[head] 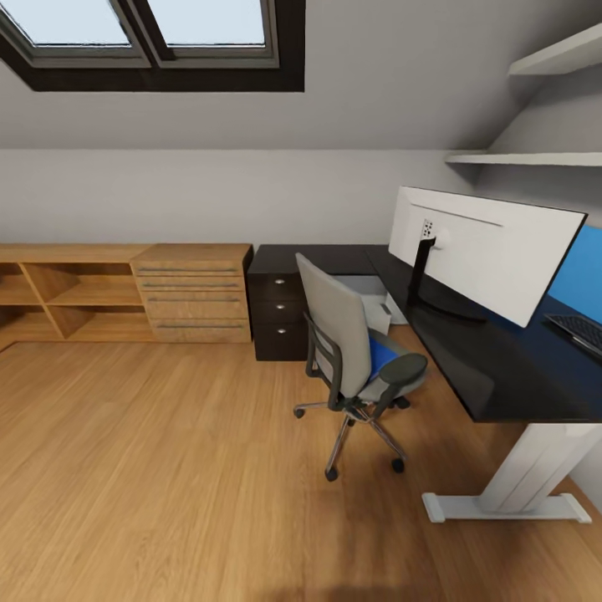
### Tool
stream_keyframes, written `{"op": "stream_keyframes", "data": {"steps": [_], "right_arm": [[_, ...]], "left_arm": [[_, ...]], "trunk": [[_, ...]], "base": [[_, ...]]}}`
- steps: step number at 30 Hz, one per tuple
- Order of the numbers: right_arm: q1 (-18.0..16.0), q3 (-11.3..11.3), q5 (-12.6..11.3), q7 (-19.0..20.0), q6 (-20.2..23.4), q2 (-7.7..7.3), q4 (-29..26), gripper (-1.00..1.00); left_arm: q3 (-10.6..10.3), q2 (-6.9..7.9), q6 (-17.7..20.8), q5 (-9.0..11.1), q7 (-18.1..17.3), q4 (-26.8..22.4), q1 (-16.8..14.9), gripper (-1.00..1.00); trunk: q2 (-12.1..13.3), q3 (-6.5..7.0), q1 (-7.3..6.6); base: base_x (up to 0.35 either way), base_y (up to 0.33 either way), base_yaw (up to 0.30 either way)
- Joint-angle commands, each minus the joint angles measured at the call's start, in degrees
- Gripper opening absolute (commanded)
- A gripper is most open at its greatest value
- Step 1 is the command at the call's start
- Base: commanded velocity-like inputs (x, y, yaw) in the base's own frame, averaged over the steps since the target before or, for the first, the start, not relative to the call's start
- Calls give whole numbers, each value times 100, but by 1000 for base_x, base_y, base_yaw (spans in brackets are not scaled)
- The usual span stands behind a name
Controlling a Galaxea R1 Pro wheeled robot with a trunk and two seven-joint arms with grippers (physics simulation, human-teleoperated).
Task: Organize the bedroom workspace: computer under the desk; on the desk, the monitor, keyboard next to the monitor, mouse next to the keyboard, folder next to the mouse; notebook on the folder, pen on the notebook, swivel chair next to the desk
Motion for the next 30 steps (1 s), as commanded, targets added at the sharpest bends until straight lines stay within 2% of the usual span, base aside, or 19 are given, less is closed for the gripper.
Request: {"op": "stream_keyframes", "data": {"steps": [1,3,6,11,13,14,17,18,19,20,22,23,26,28,29,30], "right_arm": [[-4,-42,58,-31,-13,8,5,100],[-4,-40,54,-29,-18,22,37,100],[-4,-43,48,-32,-22,18,90,100],[-4,-39,57,-23,-27,-3,92,100],[-8,-40,43,-23,103,5,-201,100],[-25,-46,30,-18,318,15,-483,100],[-88,-51,18,28,855,40,-891,100],[-161,-52,13,88,1304,70,-1156,100],[-209,-53,10,126,1531,84,-1283,100],[-326,-54,-7,222,1955,105,-1508,100],[-479,-54,-40,336,2317,119,-1687,100],[-669,-55,-102,452,2611,126,-1806,100],[-1191,-55,-284,631,3096,127,-1923,100],[-1946,-61,-516,732,3827,117,-1944,100],[-2126,-63,-572,757,4031,115,-1939,100],[-2474,-67,-688,820,4427,107,-1928,100]], "left_arm": [[-49,5,-22,52,32,3,-4,100],[-49,13,-22,55,31,-10,-4,100],[-35,12,-22,57,14,-317,-4,100],[-42,3,-15,65,-24,-554,-4,100],[-45,-15,267,63,-29,-1070,-4,100],[-47,-24,613,61,-30,-1522,-4,100],[-45,-33,1260,60,-32,-2232,-4,100],[-43,-36,1744,62,-35,-2736,-4,100],[-42,-37,1988,65,-36,-2992,-4,100],[-43,-38,2461,69,-34,-3506,-4,100],[-47,-39,2897,71,-32,-4016,-4,100],[-66,-47,3290,73,-28,-4504,-4,100],[-204,-92,4017,83,-29,-5399,-4,100],[-340,-167,4894,308,-30,-6274,-4,100],[-365,-181,5081,390,-31,-6458,-4,100],[-409,-200,5372,546,-31,-6772,-4,100]], "trunk": [[-44,-24,22],[-124,-60,66],[-245,-113,132],[-445,-203,242],[-525,-239,286],[-565,-257,308],[-686,-311,374],[-726,-329,395],[-766,-347,417],[-806,-365,439],[-886,-401,483],[-926,-419,505],[-1047,-472,571],[-1127,-508,615],[-1167,-526,637],[-1207,-544,659]], "base": [[0,0,0],[0,0,0],[0,0,0],[0,0,0],[0,0,0],[0,0,0],[0,0,0],[0,0,0],[0,0,0],[0,0,0],[0,0,0],[0,0,0],[0,0,0],[0,0,0],[0,0,0],[0,0,0]]}}
